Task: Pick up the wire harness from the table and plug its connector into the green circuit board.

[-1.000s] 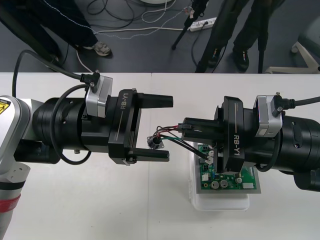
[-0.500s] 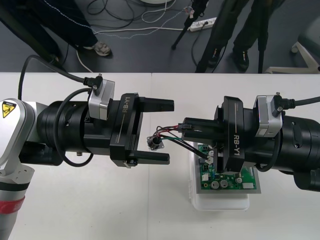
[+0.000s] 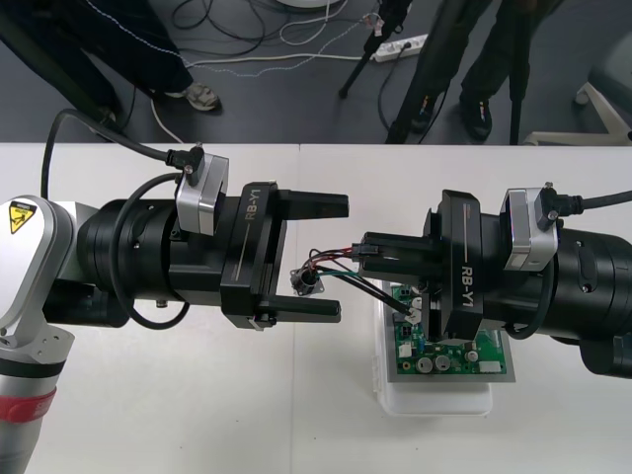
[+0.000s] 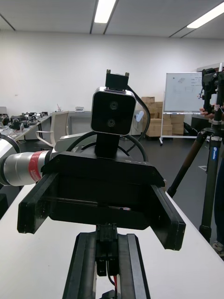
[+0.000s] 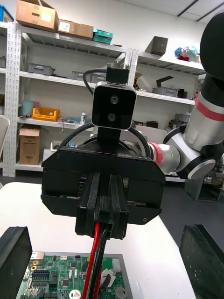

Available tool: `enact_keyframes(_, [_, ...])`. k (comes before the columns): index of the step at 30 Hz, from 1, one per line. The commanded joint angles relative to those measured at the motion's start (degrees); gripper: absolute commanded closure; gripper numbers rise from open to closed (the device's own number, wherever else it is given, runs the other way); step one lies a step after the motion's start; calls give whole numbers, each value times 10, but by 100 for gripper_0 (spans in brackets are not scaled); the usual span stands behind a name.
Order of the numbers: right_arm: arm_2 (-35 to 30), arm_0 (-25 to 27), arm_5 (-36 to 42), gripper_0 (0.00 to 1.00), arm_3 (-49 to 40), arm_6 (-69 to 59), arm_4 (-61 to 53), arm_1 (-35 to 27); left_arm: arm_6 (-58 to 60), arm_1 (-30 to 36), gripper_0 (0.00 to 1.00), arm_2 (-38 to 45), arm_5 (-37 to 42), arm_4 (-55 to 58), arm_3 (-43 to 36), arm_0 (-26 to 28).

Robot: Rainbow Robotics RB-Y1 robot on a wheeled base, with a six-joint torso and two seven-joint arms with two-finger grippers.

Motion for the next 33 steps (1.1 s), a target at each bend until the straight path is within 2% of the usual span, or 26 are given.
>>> enact_keyframes(1, [8,-10,5,100,-22,18,1,11,-49,-14,6,15,-16,1,-5,2])
enact_keyframes(6, [8,-10,4,100,-22,18,1,11,-52,-14,7,15,-16,1,-5,2])
enact_keyframes(10, [8,-11,4,100,-22,18,1,11,-53,-14,17,15,-16,1,-6,2])
enact_keyframes(11, [8,-11,4,100,-22,18,1,11,-54,-14,28,15,-16,1,-6,2])
enact_keyframes(12, [8,-10,4,100,-22,18,1,11,-54,-14,57,15,-16,1,-5,2])
enact_keyframes(13, [8,-10,4,100,-22,18,1,11,-55,-14,100,15,-15,1,-5,2])
enact_keyframes(33, [8,-12,4,100,-22,18,1,11,-54,-14,100,15,-7,4,-5,0])
